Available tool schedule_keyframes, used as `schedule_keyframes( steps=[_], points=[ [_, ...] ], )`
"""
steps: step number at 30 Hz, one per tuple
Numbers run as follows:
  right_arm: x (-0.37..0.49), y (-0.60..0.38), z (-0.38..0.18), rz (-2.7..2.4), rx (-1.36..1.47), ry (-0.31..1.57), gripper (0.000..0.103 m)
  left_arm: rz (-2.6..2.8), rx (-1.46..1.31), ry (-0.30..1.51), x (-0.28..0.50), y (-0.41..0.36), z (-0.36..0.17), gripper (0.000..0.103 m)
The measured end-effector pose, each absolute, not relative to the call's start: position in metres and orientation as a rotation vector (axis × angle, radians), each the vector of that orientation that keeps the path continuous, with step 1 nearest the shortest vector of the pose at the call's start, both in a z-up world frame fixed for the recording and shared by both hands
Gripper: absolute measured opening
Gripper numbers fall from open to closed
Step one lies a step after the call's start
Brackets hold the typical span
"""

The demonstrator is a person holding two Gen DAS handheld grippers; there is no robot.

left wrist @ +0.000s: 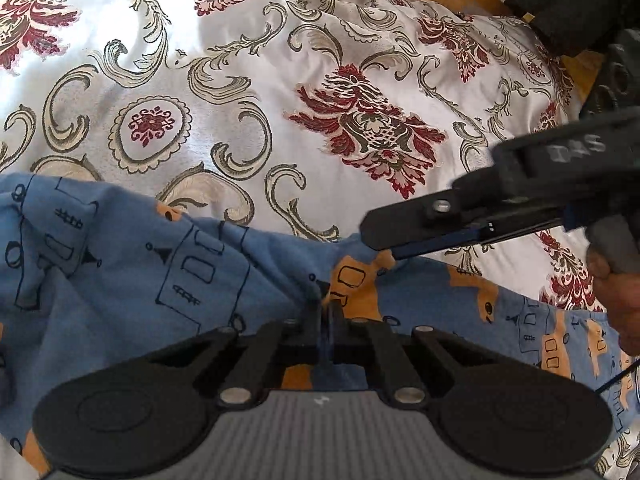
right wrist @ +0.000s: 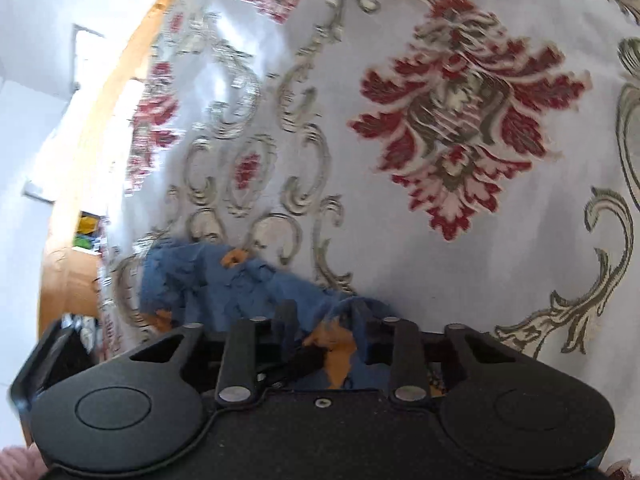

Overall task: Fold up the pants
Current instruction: 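Grasp the folded pants edge with the left gripper while the right gripper approaches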

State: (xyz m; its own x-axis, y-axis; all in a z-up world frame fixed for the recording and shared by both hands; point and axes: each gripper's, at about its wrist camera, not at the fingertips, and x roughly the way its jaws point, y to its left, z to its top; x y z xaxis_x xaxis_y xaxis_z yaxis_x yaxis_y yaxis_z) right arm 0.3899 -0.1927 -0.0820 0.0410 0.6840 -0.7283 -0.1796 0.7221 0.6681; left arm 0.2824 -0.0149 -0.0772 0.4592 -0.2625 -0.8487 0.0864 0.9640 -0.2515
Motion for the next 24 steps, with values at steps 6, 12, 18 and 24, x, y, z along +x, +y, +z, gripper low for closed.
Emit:
schedule_keyframes(
  steps=[6, 12, 18, 24],
  points=[
    [0.388, -0.193, -0.085, 0.631, 0.481, 1.363, 0.007, -0.218, -0.178, 1.07, 0.276, -0.013, -0.075, 0.0],
    [0.376, -0.194, -0.058, 0.62, 0.408, 1.192, 0.004, -0.23, -0.185, 1.07, 0.275, -0.01, -0.075, 0.0],
    [0.389, -0.187, -0.087, 0.566, 0.307, 1.183, 0.005, -0.235, -0.181, 1.061, 0.275, -0.005, -0.077, 0.004],
    [0.376, -0.211, -0.061, 0.552, 0.281, 1.091, 0.054, -0.208, -0.144, 1.071, 0.268, 0.008, -0.073, 0.004]
  ],
)
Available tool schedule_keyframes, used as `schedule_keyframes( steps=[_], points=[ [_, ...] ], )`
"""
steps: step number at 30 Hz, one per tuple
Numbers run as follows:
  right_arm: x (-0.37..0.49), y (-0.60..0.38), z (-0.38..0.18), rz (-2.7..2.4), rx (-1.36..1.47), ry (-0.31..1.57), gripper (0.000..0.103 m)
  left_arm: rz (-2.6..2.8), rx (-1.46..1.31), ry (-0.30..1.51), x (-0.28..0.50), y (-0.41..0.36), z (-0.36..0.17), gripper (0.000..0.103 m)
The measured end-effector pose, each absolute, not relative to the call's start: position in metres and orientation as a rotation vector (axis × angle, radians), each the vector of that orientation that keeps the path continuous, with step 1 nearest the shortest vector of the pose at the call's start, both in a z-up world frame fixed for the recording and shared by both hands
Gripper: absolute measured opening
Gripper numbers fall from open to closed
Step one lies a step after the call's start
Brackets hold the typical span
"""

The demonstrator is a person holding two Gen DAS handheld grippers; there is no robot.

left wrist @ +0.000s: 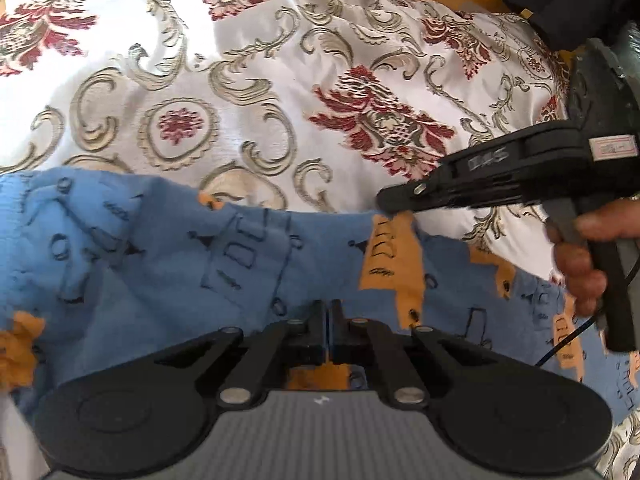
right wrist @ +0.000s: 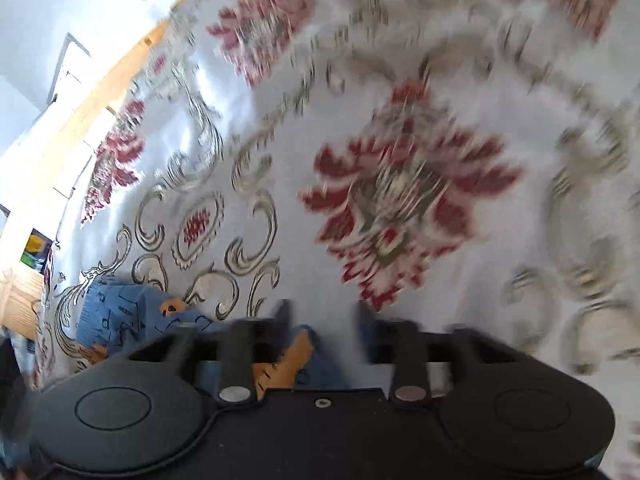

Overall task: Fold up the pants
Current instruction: 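Grasp the folded pants edge with the left gripper while the right gripper approaches, then grasp the pants edge with the right gripper while the left gripper holds the waistband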

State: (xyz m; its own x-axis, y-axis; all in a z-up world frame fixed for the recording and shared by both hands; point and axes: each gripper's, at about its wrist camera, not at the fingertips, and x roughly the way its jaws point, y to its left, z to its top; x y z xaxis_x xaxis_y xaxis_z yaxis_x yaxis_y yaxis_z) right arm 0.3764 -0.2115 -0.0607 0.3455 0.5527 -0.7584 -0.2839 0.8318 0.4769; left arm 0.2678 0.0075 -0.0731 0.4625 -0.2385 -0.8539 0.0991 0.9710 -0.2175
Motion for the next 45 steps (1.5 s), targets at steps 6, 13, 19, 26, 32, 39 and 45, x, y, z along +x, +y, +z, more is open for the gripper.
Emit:
schedule_keyframes(
  steps=[6, 13, 19, 26, 32, 39, 45],
  points=[
    [0.295, -0.26, -0.049, 0.54, 0.472, 1.082, 0.061, -0.162, -0.158, 1.098, 0.268, 0.029, -0.066, 0.004],
    [0.251, -0.328, -0.089, 0.265, 0.531, 1.009, 0.027, -0.12, -0.079, 1.105, 0.259, 0.032, -0.065, 0.004],
    [0.198, -0.397, -0.043, 0.059, 0.383, 0.878, 0.077, -0.078, 0.021, 1.063, 0.246, 0.023, -0.064, 0.004],
    [0.117, -0.522, 0.006, 0.062, 0.472, 0.839, 0.097, -0.125, 0.234, 0.973, 0.224, -0.033, -0.046, 0.048],
    [0.088, -0.554, -0.017, 0.189, 0.482, 0.917, 0.097, -0.503, 0.341, 0.858, 0.211, -0.14, -0.015, 0.062],
    [0.073, -0.543, -0.032, 0.203, 0.377, 0.908, 0.088, -1.02, 0.448, 0.799, 0.225, -0.306, -0.007, 0.069],
    [0.071, -0.546, -0.036, 0.244, 0.407, 0.935, 0.086, -1.24, 0.572, 0.873, 0.243, -0.397, -0.026, 0.065]
  ],
)
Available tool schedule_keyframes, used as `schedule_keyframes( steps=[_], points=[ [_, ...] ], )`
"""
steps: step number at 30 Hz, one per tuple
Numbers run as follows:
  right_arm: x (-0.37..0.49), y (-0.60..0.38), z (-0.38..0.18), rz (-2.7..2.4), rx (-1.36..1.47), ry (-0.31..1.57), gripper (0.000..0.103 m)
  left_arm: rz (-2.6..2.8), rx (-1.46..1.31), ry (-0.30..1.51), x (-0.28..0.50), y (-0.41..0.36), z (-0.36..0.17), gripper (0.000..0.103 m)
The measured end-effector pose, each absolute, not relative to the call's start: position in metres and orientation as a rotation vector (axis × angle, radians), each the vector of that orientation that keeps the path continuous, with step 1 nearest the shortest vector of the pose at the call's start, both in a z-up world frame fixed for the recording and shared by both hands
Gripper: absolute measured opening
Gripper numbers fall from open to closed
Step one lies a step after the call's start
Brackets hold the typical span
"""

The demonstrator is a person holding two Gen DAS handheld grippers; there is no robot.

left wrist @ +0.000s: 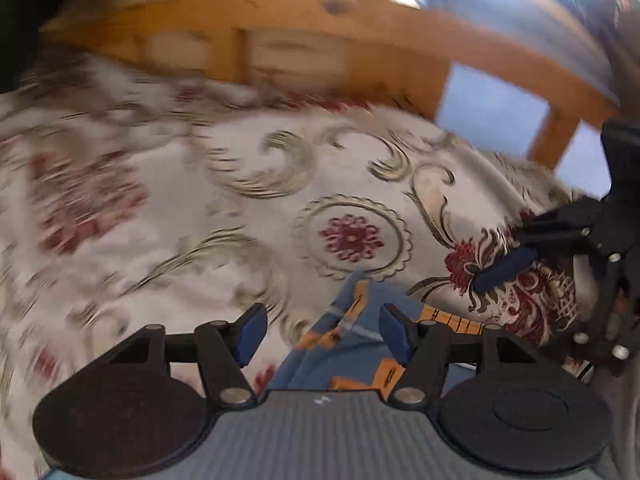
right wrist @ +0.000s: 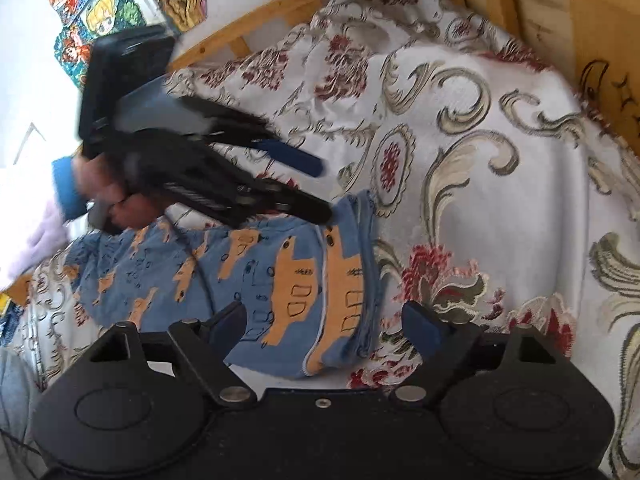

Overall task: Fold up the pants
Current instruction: 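Grasp the pants edge with the right gripper while the left gripper holds the waistband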

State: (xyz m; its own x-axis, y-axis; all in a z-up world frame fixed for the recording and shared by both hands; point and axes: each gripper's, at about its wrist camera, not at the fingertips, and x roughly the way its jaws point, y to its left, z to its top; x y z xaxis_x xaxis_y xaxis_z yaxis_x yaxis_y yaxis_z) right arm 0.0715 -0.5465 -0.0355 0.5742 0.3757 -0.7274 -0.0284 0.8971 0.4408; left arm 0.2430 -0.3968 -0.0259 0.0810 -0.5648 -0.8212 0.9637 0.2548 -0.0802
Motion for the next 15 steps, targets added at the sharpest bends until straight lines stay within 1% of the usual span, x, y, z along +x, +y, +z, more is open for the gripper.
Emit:
schedule_keyframes(
  steps=[6, 7, 9, 10, 11, 14, 15],
  points=[
    [0.077, -0.545, -0.035, 0.255, 0.435, 0.997, 0.081, -1.344, 0.682, 1.0, 0.253, -0.438, -0.055, 0.058],
    [0.076, -0.545, -0.034, 0.256, 0.438, 0.999, 0.081, -1.354, 0.684, 1.008, 0.253, -0.439, -0.057, 0.054],
    [0.076, -0.544, -0.034, 0.248, 0.439, 0.997, 0.08, -1.373, 0.669, 1.044, 0.255, -0.441, -0.061, 0.044],
    [0.075, -0.544, -0.034, 0.245, 0.438, 0.995, 0.079, -1.385, 0.651, 1.066, 0.257, -0.44, -0.063, 0.035],
    [0.075, -0.543, -0.034, 0.24, 0.429, 0.992, 0.078, -1.384, 0.648, 1.072, 0.257, -0.44, -0.063, 0.031],
    [0.076, -0.537, -0.033, 0.232, 0.381, 0.986, 0.078, -1.388, 0.652, 1.029, 0.252, -0.431, -0.063, 0.02],
    [0.076, -0.536, -0.033, 0.233, 0.368, 0.983, 0.078, -1.387, 0.649, 1.005, 0.25, -0.427, -0.06, 0.019]
  ],
)
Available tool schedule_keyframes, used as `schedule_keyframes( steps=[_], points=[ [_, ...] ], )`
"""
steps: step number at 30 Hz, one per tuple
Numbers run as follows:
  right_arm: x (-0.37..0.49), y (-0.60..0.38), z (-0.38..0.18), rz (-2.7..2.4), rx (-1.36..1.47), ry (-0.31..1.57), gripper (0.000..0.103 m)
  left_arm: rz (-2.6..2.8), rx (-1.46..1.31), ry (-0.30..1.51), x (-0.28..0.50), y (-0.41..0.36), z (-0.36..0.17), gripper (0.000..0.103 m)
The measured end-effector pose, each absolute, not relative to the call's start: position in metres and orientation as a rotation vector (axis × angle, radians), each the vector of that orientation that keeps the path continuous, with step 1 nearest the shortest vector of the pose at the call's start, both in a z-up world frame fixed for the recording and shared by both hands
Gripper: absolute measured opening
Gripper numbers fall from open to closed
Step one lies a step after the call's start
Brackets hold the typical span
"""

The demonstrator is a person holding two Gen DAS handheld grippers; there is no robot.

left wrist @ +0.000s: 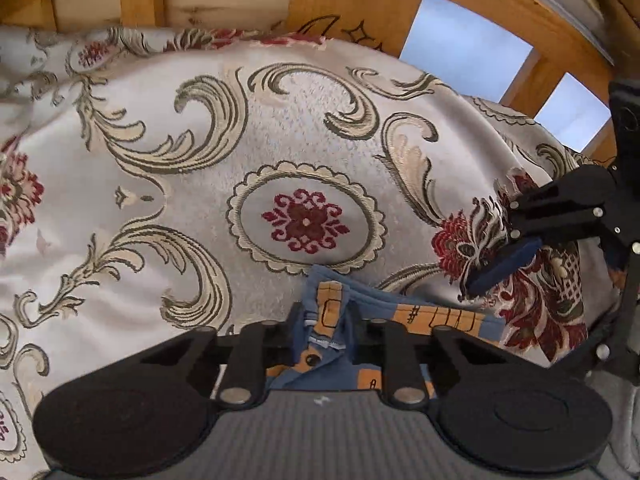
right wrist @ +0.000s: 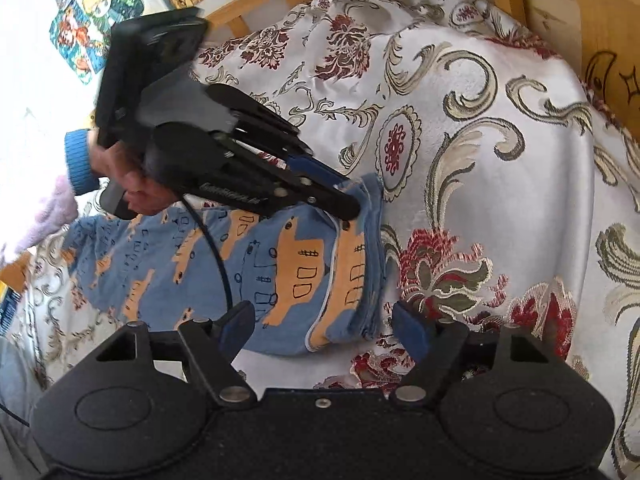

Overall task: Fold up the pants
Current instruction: 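Grasp the pants edge with the right gripper while the left gripper holds the waistband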

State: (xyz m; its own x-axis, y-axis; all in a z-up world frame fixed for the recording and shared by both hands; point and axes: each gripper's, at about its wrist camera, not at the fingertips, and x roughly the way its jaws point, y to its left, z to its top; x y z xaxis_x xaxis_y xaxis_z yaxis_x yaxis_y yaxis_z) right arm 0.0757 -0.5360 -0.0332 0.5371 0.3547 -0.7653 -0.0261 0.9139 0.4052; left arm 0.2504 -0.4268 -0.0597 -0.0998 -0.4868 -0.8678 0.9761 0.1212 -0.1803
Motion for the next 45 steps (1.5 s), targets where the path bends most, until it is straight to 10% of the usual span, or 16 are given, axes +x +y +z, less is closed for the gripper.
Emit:
schedule_keyframes(
  steps=[16, 24, 39, 45],
  points=[
    [0.098, -0.523, -0.036, 0.346, 0.115, 0.921, 0.074, -1.413, 0.772, 0.469, 0.163, -0.351, -0.02, 0.017],
    [0.096, -0.543, -0.053, 0.37, 0.313, 0.976, 0.017, -1.394, 0.757, 0.44, 0.163, -0.343, -0.009, 0.017],
    [0.086, -0.549, -0.059, 0.17, 0.462, 0.976, 0.01, -1.291, 0.653, 0.621, 0.196, -0.406, -0.072, 0.018],
    [0.085, -0.55, -0.058, 0.14, 0.487, 0.973, 0.011, -1.243, 0.567, 0.728, 0.221, -0.396, -0.064, 0.05]
  ],
)
